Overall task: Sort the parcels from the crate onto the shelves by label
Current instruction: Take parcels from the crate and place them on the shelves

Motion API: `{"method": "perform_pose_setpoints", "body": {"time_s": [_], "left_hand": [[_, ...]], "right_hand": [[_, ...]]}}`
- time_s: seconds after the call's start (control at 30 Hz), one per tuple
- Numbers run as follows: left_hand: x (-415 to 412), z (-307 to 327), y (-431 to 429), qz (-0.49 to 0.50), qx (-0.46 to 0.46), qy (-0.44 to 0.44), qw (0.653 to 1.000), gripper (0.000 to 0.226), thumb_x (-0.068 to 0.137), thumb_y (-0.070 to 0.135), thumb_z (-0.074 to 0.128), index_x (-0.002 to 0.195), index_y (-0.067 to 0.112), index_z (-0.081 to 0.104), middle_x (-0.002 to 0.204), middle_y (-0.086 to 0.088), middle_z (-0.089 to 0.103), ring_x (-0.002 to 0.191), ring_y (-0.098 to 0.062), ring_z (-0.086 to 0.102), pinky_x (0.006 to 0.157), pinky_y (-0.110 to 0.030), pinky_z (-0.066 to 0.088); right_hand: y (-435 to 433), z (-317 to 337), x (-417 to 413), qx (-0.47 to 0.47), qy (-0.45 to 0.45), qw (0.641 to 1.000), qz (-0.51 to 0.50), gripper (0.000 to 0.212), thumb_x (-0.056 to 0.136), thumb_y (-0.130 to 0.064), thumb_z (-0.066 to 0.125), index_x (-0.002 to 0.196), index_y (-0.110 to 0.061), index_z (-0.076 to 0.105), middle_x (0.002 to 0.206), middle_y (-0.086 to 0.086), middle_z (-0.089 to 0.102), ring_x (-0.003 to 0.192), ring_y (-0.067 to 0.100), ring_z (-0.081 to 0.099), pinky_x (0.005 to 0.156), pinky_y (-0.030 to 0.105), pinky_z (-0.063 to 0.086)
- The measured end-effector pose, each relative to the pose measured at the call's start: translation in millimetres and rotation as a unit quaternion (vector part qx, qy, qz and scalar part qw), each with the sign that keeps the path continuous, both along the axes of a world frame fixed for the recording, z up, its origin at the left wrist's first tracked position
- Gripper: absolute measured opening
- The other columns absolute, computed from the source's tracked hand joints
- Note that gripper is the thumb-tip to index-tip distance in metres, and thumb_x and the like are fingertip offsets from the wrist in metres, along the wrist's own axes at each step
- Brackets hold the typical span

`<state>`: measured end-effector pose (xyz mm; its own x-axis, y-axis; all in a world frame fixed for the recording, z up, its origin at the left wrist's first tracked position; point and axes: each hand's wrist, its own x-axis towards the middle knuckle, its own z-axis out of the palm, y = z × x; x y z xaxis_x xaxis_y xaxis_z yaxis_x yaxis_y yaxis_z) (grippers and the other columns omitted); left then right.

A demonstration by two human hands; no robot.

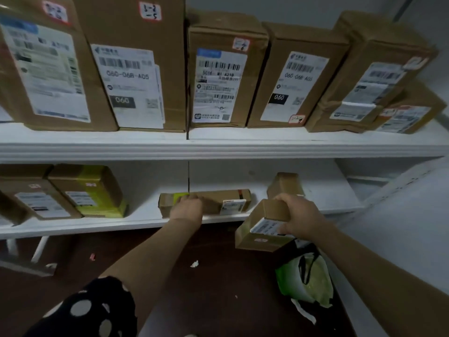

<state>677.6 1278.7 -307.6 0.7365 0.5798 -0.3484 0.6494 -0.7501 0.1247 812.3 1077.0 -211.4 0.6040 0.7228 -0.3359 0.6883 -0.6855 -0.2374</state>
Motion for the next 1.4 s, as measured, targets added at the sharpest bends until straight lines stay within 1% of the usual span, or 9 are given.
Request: {"method": "perform_pose_setpoints", "body": {"time_s": [0.13, 0.23, 0.33, 0.47, 0.73, 0.9, 1.13, 1.27, 1.4], "left_hand": [[29, -20, 19, -0.049, 0.031, 0.01, 0.998, 0.057, 0.094, 0.003, 0.047, 0.147, 0.01, 0.029, 0.151, -0.01, 0.033, 0.143, -0.027, 0.022, 0.114, -0.034, 0.021], [48, -35, 26, -0.057, 0.049, 0.025, 0.997, 0.054, 0.095, 0.002, 0.038, 0.148, 0.01, 0.025, 0.149, -0.009, 0.035, 0.142, -0.026, 0.025, 0.111, -0.035, 0.026], [59, -43, 26, -0.058, 0.069, 0.044, 0.995, 0.051, 0.095, 0.003, 0.038, 0.145, 0.011, 0.029, 0.143, -0.009, 0.043, 0.135, -0.026, 0.036, 0.106, -0.036, 0.033], [63, -46, 29, -0.058, 0.066, 0.061, 0.994, 0.045, 0.093, 0.001, 0.041, 0.137, 0.012, 0.043, 0.135, -0.009, 0.045, 0.129, -0.026, 0.04, 0.101, -0.036, 0.037], [38, -45, 66, 0.015, 0.028, 0.067, 0.997, 0.046, 0.091, -0.003, 0.044, 0.135, 0.013, 0.045, 0.135, -0.009, 0.042, 0.131, -0.026, 0.037, 0.092, -0.036, 0.046], [37, -45, 65, 0.021, 0.028, 0.068, 0.997, 0.045, 0.091, -0.003, 0.044, 0.133, 0.012, 0.044, 0.135, -0.009, 0.041, 0.131, -0.025, 0.036, 0.091, -0.035, 0.046], [43, -45, 60, 0.024, 0.026, 0.065, 0.997, 0.047, 0.089, -0.004, 0.045, 0.133, 0.012, 0.044, 0.134, -0.009, 0.041, 0.13, -0.026, 0.036, 0.089, -0.037, 0.047], [51, -45, 55, 0.018, 0.032, 0.059, 0.998, 0.049, 0.089, -0.005, 0.046, 0.135, 0.012, 0.043, 0.135, -0.009, 0.041, 0.13, -0.026, 0.036, 0.086, -0.036, 0.048], [55, -47, 53, 0.016, 0.034, 0.062, 0.997, 0.05, 0.089, -0.006, 0.047, 0.135, 0.012, 0.042, 0.135, -0.009, 0.041, 0.13, -0.026, 0.036, 0.087, -0.036, 0.048]], "right_hand": [[18, -11, 28, 0.004, -0.009, 1.0, 0.001, 0.061, 0.073, -0.018, 0.078, 0.126, -0.022, 0.049, 0.123, 0.001, 0.056, 0.112, 0.019, 0.052, 0.08, 0.023, 0.037], [26, -22, 43, -0.011, -0.023, 0.999, 0.02, 0.056, 0.075, -0.02, 0.074, 0.124, -0.026, 0.048, 0.123, -0.003, 0.055, 0.117, 0.019, 0.049, 0.092, 0.028, 0.034], [30, -32, 56, -0.026, -0.032, 0.999, 0.032, 0.055, 0.076, -0.024, 0.072, 0.125, -0.029, 0.047, 0.125, -0.005, 0.054, 0.12, 0.019, 0.047, 0.1, 0.031, 0.029], [33, -43, 69, -0.018, -0.006, 0.999, 0.037, 0.059, 0.071, -0.021, 0.076, 0.123, -0.026, 0.05, 0.123, -0.002, 0.055, 0.115, 0.02, 0.049, 0.096, 0.031, 0.036], [66, -54, 87, -0.025, 0.025, 0.999, 0.036, 0.061, 0.067, -0.021, 0.079, 0.117, -0.032, 0.045, 0.119, 0.003, 0.054, 0.113, 0.026, 0.048, 0.097, 0.038, 0.037], [82, -58, 94, -0.044, -0.055, 0.996, 0.047, 0.068, 0.073, -0.025, 0.074, 0.133, -0.03, 0.043, 0.13, 0.004, 0.054, 0.122, 0.026, 0.048, 0.101, 0.033, 0.036], [95, -68, 103, -0.055, -0.052, 0.997, 0.032, 0.075, 0.083, -0.018, 0.066, 0.146, -0.028, 0.026, 0.147, 0.01, 0.031, 0.136, 0.035, 0.027, 0.113, 0.041, 0.023], [98, -75, 106, -0.079, -0.072, 0.993, 0.042, 0.074, 0.082, -0.021, 0.069, 0.144, -0.025, 0.029, 0.145, 0.01, 0.032, 0.137, 0.034, 0.027, 0.114, 0.041, 0.02], [101, -78, 110, -0.078, -0.073, 0.994, 0.036, 0.065, 0.083, -0.019, 0.067, 0.14, -0.019, 0.034, 0.14, 0.012, 0.037, 0.134, 0.033, 0.031, 0.112, 0.041, 0.026]]}}
